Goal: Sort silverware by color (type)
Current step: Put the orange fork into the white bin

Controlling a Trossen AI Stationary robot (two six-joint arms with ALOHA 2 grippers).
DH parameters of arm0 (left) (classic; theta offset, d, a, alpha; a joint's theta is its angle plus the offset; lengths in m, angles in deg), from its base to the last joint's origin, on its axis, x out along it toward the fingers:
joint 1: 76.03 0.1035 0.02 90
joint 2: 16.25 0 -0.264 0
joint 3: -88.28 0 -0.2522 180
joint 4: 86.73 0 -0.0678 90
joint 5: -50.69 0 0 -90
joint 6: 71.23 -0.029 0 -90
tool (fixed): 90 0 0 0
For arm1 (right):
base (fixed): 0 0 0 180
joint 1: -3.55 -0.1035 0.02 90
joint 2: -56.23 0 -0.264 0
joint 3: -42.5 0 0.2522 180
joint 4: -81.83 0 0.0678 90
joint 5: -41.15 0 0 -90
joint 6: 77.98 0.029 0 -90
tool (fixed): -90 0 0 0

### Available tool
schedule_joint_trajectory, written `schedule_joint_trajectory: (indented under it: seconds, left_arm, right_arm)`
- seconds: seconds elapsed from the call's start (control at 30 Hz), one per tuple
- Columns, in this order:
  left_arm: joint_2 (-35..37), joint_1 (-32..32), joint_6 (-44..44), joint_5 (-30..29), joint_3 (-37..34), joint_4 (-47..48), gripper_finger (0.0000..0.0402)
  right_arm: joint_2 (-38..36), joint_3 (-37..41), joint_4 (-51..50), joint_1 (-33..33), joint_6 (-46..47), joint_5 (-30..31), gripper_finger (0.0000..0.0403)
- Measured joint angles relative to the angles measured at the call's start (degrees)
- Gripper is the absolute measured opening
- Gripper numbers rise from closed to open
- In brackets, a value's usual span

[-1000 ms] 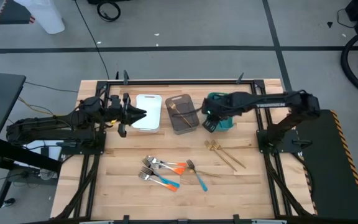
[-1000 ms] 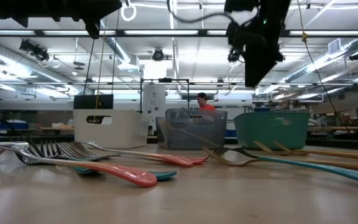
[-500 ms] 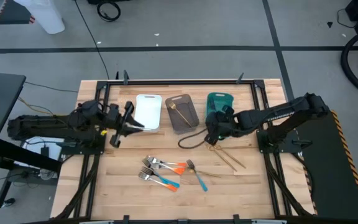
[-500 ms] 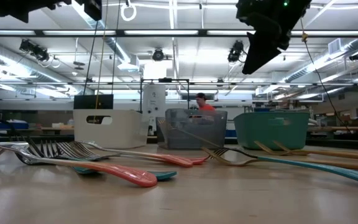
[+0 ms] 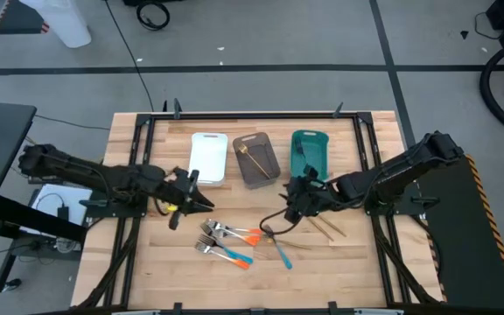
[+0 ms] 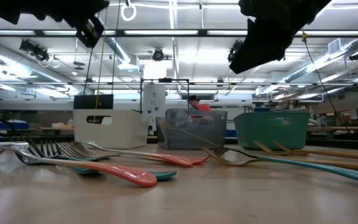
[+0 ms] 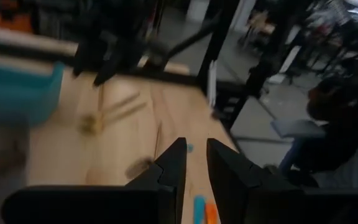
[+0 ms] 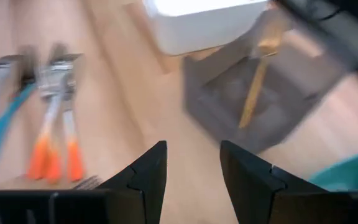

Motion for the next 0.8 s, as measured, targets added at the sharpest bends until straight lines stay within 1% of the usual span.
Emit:
schedule_joint_trajectory:
  seconds: [0.13, 0.3, 0.37, 0.43, 0.6, 0.7, 0.8]
  left_arm:
    - [-3.29, -2.29, 3.75, -4.04, 0.00, 1.38, 0.0070]
    - [-7.05, -6.88, 6.18, -9.32, 1.20, 2.61, 0.0070]
    - [-8.57, -9.23, 6.40, -11.73, 2.89, 5.19, 0.0070]
    - [-10.13, -11.40, 6.58, -14.06, 4.68, 7.22, 0.0070]
    - [-13.59, -15.39, 8.10, -17.52, 8.29, 11.25, 0.0070]
    - [-15.71, -17.08, 8.17, -19.15, 9.46, 12.22, 0.0070]
    - [-18.14, -18.18, 8.19, -20.09, 11.19, 14.12, 0.0070]
  right_arm:
    - [0.00, 2.39, 2.52, -0.20, 3.91, -6.13, 0.0160]
    - [0.04, 5.62, 4.27, -0.18, 8.44, -10.37, 0.0160]
    - [0.04, 6.24, 5.27, -0.18, 8.80, -10.18, 0.0160]
    - [0.04, 6.93, 8.43, -0.58, 8.45, -8.49, 0.0160]
    - [0.04, 8.23, 18.29, -2.05, 2.17, -6.70, 0.0160]
    - [0.18, 8.31, 20.31, -2.44, -1.16, -6.55, 0.0160]
    - [0.56, 8.35, 20.48, -2.54, -2.60, -5.28, 0.0160]
